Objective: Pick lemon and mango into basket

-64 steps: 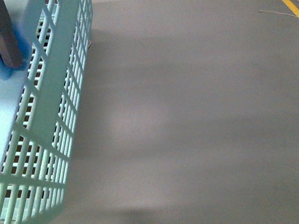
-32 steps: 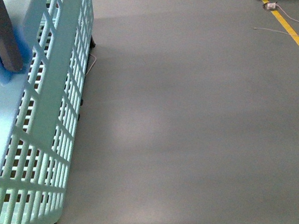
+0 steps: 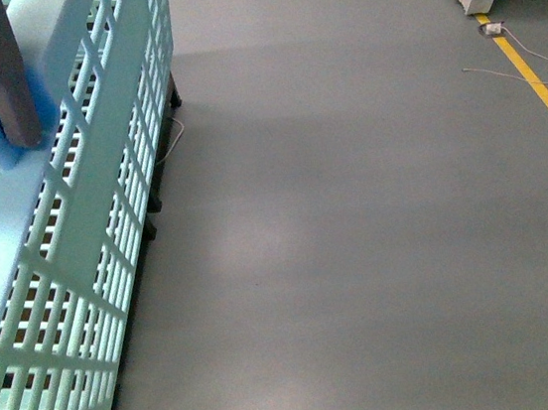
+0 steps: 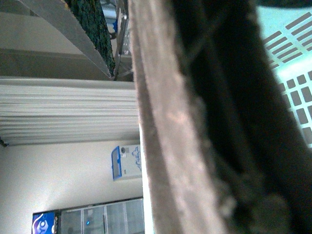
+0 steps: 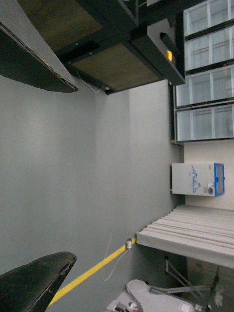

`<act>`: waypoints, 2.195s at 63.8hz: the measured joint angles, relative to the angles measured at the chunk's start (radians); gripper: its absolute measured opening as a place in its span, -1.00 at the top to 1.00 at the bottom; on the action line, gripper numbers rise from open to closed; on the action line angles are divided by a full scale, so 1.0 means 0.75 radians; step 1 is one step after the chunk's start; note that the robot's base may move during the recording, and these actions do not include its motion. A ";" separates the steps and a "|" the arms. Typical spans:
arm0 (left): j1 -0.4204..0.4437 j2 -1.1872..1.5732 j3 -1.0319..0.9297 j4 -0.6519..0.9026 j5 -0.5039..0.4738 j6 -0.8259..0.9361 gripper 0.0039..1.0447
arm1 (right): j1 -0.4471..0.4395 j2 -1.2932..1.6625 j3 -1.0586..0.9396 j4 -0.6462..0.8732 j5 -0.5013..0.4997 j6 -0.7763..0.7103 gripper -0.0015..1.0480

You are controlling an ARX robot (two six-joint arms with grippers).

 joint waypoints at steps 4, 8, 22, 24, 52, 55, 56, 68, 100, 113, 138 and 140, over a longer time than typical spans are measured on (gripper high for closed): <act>0.003 0.000 0.000 0.000 -0.007 0.006 0.48 | 0.000 0.000 0.000 0.000 -0.002 0.000 -0.83; 0.006 0.000 0.000 0.000 -0.008 0.007 0.48 | 0.000 0.000 0.000 0.001 -0.001 0.000 -0.83; 0.006 -0.001 0.000 -0.001 -0.007 0.009 0.48 | 0.000 -0.001 0.000 0.000 -0.003 0.000 -0.83; 0.006 -0.001 0.000 -0.001 -0.006 0.009 0.48 | 0.000 -0.001 0.000 0.001 -0.001 0.000 -0.83; 0.007 -0.001 0.000 -0.001 -0.007 0.009 0.49 | 0.000 -0.001 0.000 -0.001 -0.003 0.000 -0.83; 0.007 -0.001 0.000 -0.001 -0.006 0.008 0.49 | 0.000 -0.001 0.000 -0.001 -0.001 -0.001 -0.83; 0.007 -0.001 0.000 -0.001 -0.006 0.008 0.49 | 0.000 -0.001 0.000 -0.001 -0.002 0.000 -0.83; 0.007 -0.002 0.000 -0.001 -0.006 0.010 0.49 | 0.000 -0.001 0.000 0.000 -0.001 0.000 -0.83; 0.008 -0.001 0.000 -0.001 -0.006 0.008 0.49 | 0.000 -0.002 0.000 0.000 -0.001 0.000 -0.83; 0.008 -0.001 0.000 -0.001 -0.007 0.010 0.49 | 0.000 -0.002 0.000 -0.001 -0.007 0.000 -0.83; 0.008 0.000 0.000 -0.001 -0.005 0.008 0.49 | -0.001 -0.001 0.000 -0.001 -0.005 -0.001 -0.83; 0.008 -0.002 0.000 -0.001 -0.007 0.008 0.49 | -0.001 -0.002 0.000 -0.001 -0.001 -0.001 -0.83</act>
